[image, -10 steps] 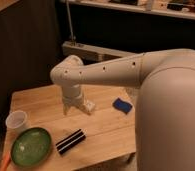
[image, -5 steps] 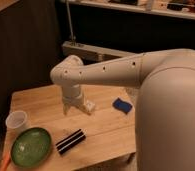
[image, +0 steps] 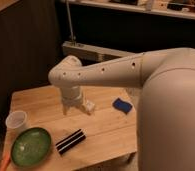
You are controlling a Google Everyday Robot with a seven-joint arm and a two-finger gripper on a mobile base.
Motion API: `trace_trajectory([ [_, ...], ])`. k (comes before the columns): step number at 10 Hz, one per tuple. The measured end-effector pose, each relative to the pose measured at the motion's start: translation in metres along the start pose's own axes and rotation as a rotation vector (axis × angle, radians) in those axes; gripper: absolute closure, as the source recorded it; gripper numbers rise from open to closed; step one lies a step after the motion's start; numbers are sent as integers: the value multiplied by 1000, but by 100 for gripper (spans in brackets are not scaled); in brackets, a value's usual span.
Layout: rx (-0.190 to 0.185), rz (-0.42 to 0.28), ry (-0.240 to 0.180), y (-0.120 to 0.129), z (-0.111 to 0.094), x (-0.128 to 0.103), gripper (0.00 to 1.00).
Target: Push the eraser across the table
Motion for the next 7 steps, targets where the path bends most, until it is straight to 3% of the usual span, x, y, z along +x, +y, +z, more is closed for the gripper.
trace_trajectory([
  [2,-43,-83,-83,12,-14,24,35],
  [3,-83,-143,-127,18,-21,43,35],
  [7,-106,-187,-153,24,-25,55,35],
])
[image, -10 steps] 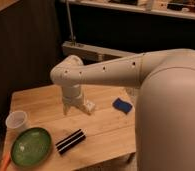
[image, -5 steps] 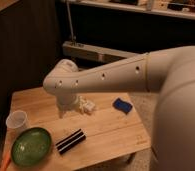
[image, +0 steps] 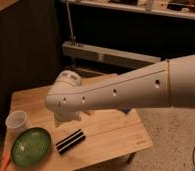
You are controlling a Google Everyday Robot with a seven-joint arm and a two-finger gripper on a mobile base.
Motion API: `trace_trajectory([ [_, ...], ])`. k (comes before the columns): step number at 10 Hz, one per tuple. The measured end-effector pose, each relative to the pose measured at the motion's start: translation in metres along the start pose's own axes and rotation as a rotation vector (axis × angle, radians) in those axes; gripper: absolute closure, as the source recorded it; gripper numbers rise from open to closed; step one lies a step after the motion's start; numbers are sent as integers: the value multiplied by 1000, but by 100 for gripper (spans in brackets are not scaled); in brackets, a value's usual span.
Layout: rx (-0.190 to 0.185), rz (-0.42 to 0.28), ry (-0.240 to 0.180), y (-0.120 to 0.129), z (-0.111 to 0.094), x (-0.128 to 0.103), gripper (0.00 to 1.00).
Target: Push the eraser across the table
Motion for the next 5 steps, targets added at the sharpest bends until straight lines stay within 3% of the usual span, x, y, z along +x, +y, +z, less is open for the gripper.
trace_trajectory([
  [3,7,-5,21,1,1,-5,35],
  [5,16,-9,98,6,17,-12,35],
])
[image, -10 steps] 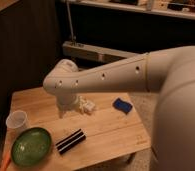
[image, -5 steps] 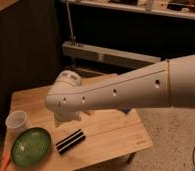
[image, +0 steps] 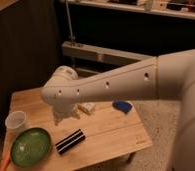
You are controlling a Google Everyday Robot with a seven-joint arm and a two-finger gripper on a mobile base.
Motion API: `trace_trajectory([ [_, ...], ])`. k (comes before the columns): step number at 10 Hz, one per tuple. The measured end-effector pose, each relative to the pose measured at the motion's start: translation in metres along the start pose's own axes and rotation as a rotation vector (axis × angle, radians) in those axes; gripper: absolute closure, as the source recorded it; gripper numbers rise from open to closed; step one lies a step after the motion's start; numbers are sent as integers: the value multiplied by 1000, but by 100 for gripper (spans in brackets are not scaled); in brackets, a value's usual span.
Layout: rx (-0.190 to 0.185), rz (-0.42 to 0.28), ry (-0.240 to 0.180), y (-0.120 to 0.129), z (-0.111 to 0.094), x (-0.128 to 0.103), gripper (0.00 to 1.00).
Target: Push the eraser across the table
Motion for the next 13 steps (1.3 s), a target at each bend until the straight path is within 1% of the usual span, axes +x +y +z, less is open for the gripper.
trace_trajectory([
  [1,-8,5,31,2,12,4,35],
  [2,-11,11,65,2,24,14,35],
  [3,-21,14,92,4,35,25,35],
  [4,-41,28,142,1,55,54,35],
  [6,-62,42,189,-8,71,91,35],
  [7,-81,45,214,-13,86,118,39],
  [8,-94,42,226,-13,96,136,47],
  [9,-107,28,226,-12,102,146,57],
  [10,-116,15,220,-11,106,150,66],
  [12,-108,-22,199,-2,120,144,87],
  [13,-97,-33,191,2,127,138,95],
])
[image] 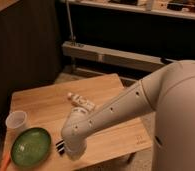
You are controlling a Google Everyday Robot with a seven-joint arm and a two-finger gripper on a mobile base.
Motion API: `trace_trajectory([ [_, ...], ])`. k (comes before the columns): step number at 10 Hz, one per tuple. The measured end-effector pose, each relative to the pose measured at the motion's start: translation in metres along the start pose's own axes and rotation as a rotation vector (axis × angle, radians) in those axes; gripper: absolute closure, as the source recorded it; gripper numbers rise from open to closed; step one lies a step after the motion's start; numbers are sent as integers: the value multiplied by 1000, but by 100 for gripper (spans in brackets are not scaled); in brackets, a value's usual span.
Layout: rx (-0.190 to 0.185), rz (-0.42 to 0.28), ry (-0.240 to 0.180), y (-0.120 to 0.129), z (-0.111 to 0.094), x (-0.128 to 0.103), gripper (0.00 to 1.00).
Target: Push the eraser across the table
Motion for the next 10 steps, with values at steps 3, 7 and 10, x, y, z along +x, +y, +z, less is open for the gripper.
trace_trajectory([
  [3,43,-9,-17,-8,17,-19,100],
  [7,61,22,-38,-26,28,-23,100],
  [10,53,28,-45,-31,37,-31,100],
])
